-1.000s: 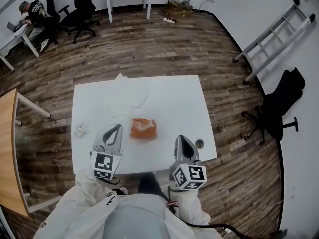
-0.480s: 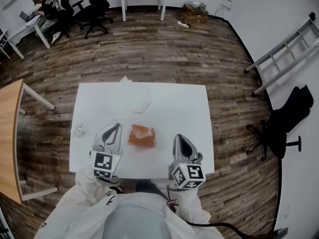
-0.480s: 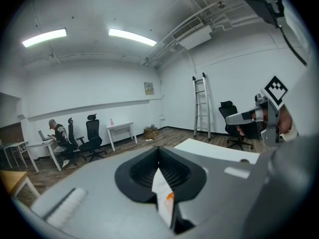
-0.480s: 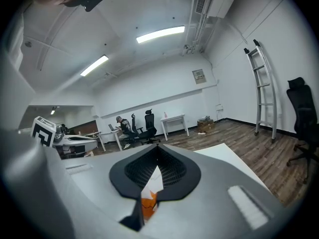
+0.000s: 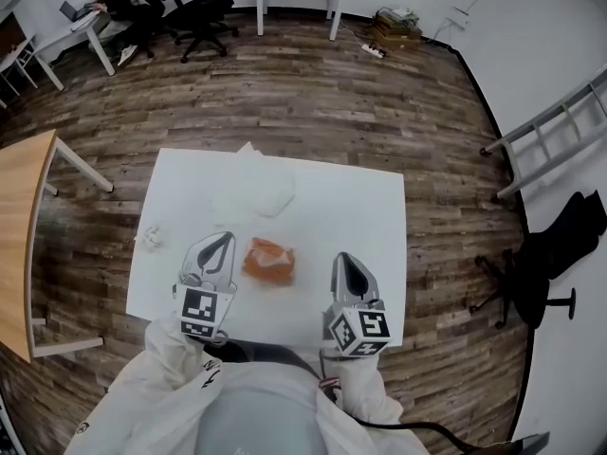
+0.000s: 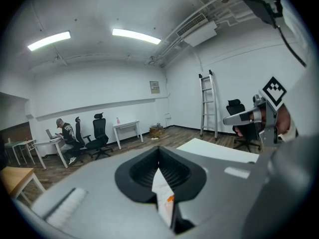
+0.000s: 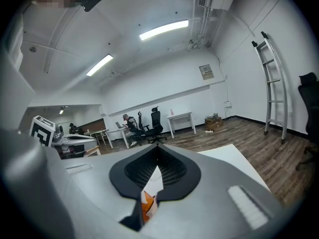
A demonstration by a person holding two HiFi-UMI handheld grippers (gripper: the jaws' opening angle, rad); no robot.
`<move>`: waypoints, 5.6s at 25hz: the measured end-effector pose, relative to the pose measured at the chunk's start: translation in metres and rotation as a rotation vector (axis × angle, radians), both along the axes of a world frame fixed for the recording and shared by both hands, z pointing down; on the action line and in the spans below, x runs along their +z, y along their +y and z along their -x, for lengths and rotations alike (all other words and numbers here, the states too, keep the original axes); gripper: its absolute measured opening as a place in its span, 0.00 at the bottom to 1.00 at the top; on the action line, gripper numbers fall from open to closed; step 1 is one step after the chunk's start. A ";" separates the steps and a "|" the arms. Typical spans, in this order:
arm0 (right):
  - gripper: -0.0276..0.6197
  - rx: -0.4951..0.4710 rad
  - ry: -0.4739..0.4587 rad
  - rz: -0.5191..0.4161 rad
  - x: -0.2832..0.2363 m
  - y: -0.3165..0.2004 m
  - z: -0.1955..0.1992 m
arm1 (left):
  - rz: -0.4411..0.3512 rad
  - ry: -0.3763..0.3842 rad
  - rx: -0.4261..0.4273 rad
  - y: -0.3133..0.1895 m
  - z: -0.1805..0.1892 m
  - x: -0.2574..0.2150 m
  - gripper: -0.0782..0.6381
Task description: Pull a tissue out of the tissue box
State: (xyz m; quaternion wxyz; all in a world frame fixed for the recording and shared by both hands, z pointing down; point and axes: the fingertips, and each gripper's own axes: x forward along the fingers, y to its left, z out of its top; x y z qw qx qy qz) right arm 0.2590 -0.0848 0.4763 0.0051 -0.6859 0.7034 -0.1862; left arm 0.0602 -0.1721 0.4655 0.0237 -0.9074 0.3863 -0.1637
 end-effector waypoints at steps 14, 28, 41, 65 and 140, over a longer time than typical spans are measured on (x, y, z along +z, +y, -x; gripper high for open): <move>0.05 -0.081 -0.017 0.019 0.010 -0.014 0.027 | 0.030 -0.023 -0.060 0.006 0.033 0.012 0.11; 0.05 -0.036 0.015 0.034 0.001 -0.020 0.025 | 0.034 0.000 0.032 -0.007 0.015 0.009 0.11; 0.05 -0.092 0.045 0.090 0.005 -0.032 0.042 | 0.075 0.027 0.045 -0.010 0.017 0.019 0.11; 0.15 -0.143 0.052 0.123 0.016 -0.034 0.050 | 0.102 0.028 0.036 -0.006 0.015 0.028 0.11; 0.30 -0.810 0.490 0.629 0.177 -0.028 0.149 | 0.152 0.069 -0.009 -0.013 0.022 0.036 0.11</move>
